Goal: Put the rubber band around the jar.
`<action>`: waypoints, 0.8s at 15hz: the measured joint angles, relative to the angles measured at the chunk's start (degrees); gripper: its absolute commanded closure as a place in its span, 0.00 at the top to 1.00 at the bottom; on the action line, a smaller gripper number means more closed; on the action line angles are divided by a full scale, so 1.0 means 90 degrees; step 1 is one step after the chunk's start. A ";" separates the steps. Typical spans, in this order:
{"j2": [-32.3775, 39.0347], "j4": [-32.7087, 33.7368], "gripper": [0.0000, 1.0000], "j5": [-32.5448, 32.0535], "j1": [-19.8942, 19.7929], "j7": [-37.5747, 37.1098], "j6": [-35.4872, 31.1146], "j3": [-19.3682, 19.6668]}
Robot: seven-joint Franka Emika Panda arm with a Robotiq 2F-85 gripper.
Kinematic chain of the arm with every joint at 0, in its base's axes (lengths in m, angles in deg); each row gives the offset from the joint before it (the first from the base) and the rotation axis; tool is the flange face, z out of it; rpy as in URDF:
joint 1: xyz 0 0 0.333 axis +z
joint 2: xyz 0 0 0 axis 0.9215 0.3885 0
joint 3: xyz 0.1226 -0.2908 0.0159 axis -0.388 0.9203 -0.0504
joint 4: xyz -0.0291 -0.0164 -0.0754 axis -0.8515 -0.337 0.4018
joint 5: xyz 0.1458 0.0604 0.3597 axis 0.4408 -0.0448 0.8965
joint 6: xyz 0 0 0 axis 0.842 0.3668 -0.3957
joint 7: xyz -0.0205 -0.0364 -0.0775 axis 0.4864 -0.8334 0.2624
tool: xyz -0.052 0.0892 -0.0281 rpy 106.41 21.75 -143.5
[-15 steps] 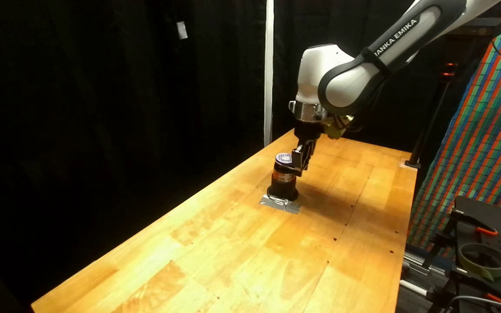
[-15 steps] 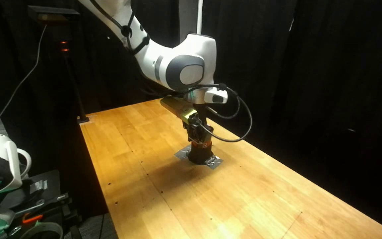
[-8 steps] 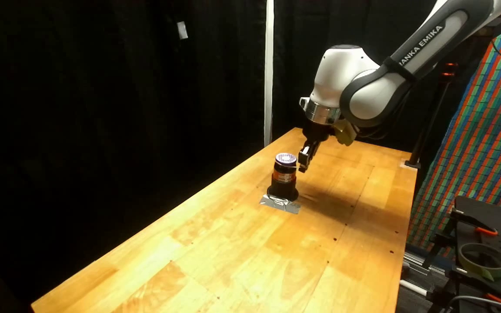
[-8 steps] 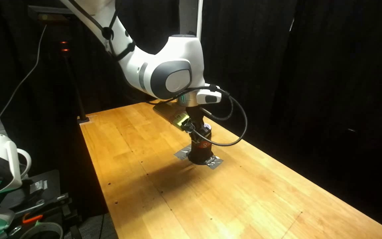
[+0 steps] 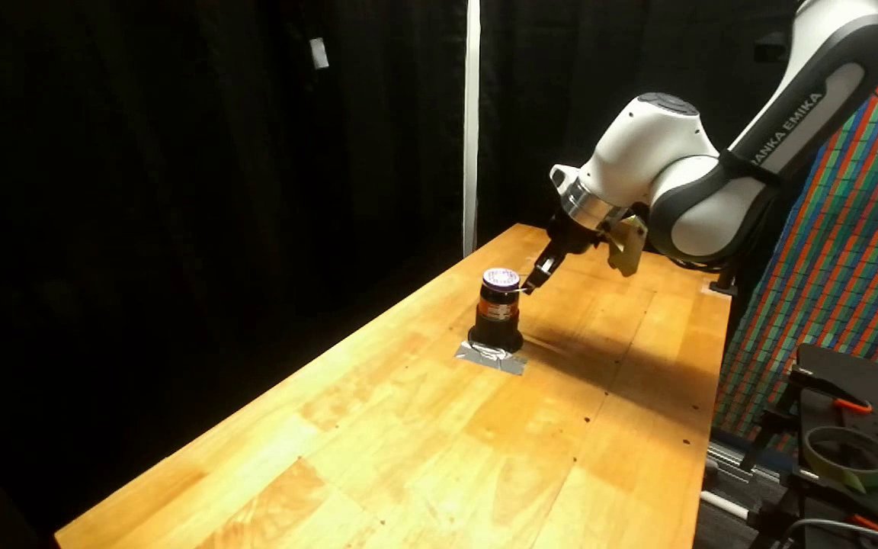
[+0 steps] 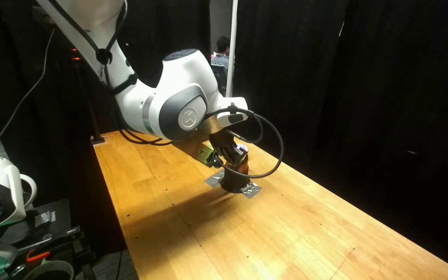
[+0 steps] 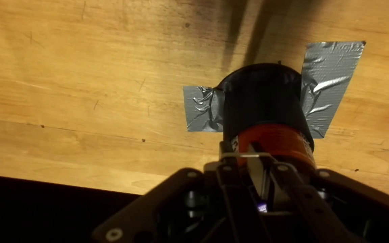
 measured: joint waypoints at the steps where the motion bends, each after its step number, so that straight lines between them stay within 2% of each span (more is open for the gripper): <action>1: 0.0002 -0.0127 0.21 -0.0124 0.0196 -0.0066 -0.0334 0.0243; 5: 0.0050 -0.0582 0.19 -0.0212 0.1130 -0.0090 -0.1701 0.1337; 7: 0.0113 -0.0784 0.19 -0.0181 0.1458 -0.0017 -0.2324 0.1656; 11: 0.0191 -0.1109 0.19 -0.0244 0.1623 0.0135 -0.2979 0.1673; 12: 0.0198 -0.1187 0.20 -0.0081 0.1484 0.0371 -0.3136 0.1474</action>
